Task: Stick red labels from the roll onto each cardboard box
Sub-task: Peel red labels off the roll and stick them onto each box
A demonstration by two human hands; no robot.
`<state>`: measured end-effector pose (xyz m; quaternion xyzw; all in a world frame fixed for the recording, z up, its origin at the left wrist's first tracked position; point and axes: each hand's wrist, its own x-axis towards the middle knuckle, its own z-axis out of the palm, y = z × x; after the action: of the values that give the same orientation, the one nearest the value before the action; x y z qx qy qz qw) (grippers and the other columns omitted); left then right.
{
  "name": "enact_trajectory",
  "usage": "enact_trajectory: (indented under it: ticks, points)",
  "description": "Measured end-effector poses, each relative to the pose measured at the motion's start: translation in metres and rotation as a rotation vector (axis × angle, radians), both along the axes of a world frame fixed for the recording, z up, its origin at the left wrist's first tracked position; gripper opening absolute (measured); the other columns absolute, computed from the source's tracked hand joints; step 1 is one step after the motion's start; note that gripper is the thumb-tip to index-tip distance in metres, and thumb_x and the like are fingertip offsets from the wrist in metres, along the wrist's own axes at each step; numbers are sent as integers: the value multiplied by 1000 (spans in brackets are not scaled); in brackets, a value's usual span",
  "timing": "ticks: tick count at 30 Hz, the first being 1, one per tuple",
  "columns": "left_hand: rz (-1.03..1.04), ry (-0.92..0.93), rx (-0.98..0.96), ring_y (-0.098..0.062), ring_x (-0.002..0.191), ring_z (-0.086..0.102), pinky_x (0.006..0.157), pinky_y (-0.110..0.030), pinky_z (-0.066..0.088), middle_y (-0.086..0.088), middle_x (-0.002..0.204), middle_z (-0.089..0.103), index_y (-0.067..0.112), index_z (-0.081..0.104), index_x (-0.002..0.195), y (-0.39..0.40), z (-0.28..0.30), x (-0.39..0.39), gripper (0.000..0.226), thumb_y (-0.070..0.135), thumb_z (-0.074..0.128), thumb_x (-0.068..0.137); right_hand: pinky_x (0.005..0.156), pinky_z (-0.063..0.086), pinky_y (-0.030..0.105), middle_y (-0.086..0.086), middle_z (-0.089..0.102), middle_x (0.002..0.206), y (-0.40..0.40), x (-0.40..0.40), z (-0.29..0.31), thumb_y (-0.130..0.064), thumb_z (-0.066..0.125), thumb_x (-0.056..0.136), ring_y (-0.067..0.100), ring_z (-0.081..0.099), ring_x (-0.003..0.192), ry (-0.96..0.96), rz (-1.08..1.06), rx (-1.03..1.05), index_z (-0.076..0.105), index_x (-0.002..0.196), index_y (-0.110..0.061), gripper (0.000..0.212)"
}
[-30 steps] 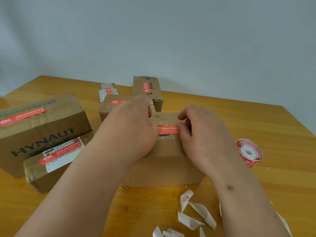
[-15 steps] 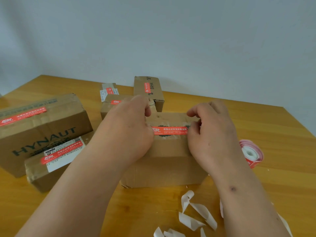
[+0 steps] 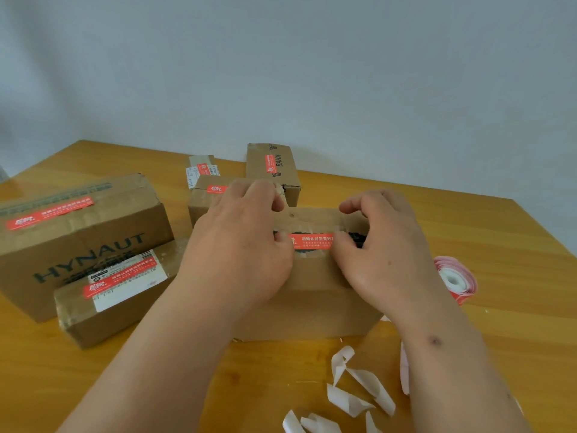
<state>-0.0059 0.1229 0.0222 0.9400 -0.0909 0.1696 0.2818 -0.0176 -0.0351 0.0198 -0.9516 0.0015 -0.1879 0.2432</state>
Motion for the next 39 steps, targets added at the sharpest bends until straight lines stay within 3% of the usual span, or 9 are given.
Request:
enact_trajectory:
  ticks: [4,8,16,19,22,25,31,35,39]
  points:
    - [0,24,11,-12,102,47,85,-32,46,13,111,43,32,45,110,-2,0,0,34,42,65,84,96,43,40,-17,39,105,1,-1,0,-40,63,83,9,46,106,31,23,-27,52,111,-33,31]
    - [4,56,-42,-13,98,51,81,-31,46,10,116,46,29,47,115,1,2,4,30,16,56,89,91,46,41,-14,44,101,-3,6,0,-28,55,91,12,50,99,20,-32,-10,55,109,-28,18]
    - [5,131,-117,-16,99,50,79,-30,43,6,117,46,29,48,119,6,3,14,33,11,52,91,93,44,43,-10,46,102,0,12,1,-22,51,93,18,50,105,35,-74,7,58,108,-26,17]
    - [-37,112,-96,-9,96,47,75,-21,37,13,113,42,32,46,119,8,-1,10,34,32,63,90,94,44,40,-13,47,104,-1,7,0,-44,59,87,13,48,105,70,-14,-19,55,109,-32,25]
    - [-60,111,-113,-7,90,47,66,-10,33,13,111,45,32,49,118,11,-3,10,36,16,62,89,90,45,31,-15,45,103,-6,7,1,-28,57,91,9,49,103,76,10,-31,56,109,-31,18]
    - [-31,83,-167,-7,93,47,67,-7,32,11,114,47,30,53,116,15,-3,8,42,-1,50,88,71,35,12,-14,45,101,-12,6,0,-12,50,92,5,46,94,48,-22,14,58,106,-27,23]
    - [29,-66,-292,4,78,49,60,-4,37,15,99,52,32,57,97,17,-4,-3,21,12,54,94,69,34,5,-17,49,94,-16,-8,-3,-16,52,94,1,46,90,-141,-69,96,61,97,-28,15]
    - [38,-122,-322,5,75,49,63,1,36,20,90,52,31,59,95,20,-1,-12,16,16,56,94,68,33,-3,-26,47,86,-22,-24,0,-18,52,96,-15,46,82,-182,-95,143,60,98,-32,16]
    - [54,-135,-327,3,80,51,62,-5,37,22,91,52,30,60,100,24,0,-21,16,17,57,93,66,35,4,-21,53,94,-26,-39,-1,-21,53,96,-12,48,87,-150,-78,200,57,98,-35,15]
